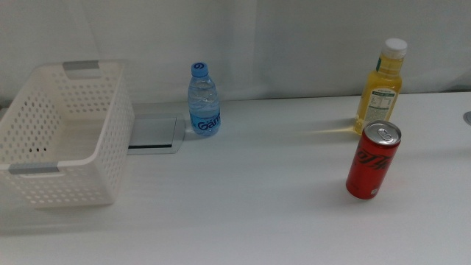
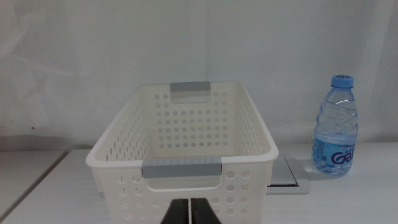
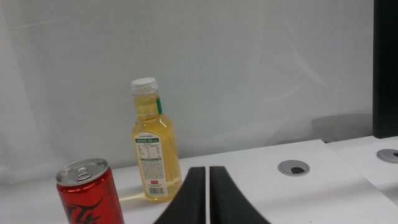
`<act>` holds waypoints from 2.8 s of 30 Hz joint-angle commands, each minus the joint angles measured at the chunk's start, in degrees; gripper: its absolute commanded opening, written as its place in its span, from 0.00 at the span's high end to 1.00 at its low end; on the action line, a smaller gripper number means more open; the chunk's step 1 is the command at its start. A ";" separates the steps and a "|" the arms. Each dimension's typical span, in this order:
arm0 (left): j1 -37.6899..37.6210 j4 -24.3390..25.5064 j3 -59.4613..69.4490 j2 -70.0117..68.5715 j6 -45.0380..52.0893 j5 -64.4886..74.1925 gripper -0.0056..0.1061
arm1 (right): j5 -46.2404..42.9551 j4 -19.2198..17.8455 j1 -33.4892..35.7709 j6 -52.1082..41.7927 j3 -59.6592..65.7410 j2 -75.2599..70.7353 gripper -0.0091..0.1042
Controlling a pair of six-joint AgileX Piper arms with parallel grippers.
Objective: Use arms to grab the bottles and put them into the dustbin to the left of the table.
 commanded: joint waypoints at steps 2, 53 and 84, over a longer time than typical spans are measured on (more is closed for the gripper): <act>-0.39 -0.32 2.23 -0.25 -0.59 -1.23 0.98 | 0.44 -0.25 -0.25 -0.06 0.27 -0.28 0.94; -24.33 -0.13 -41.06 39.01 -2.47 7.31 0.13 | 0.66 0.48 -0.25 0.79 0.27 -0.28 0.94; -33.49 -17.23 -41.31 97.39 5.08 -45.93 0.13 | 0.87 0.95 -0.25 0.79 0.27 -0.28 0.94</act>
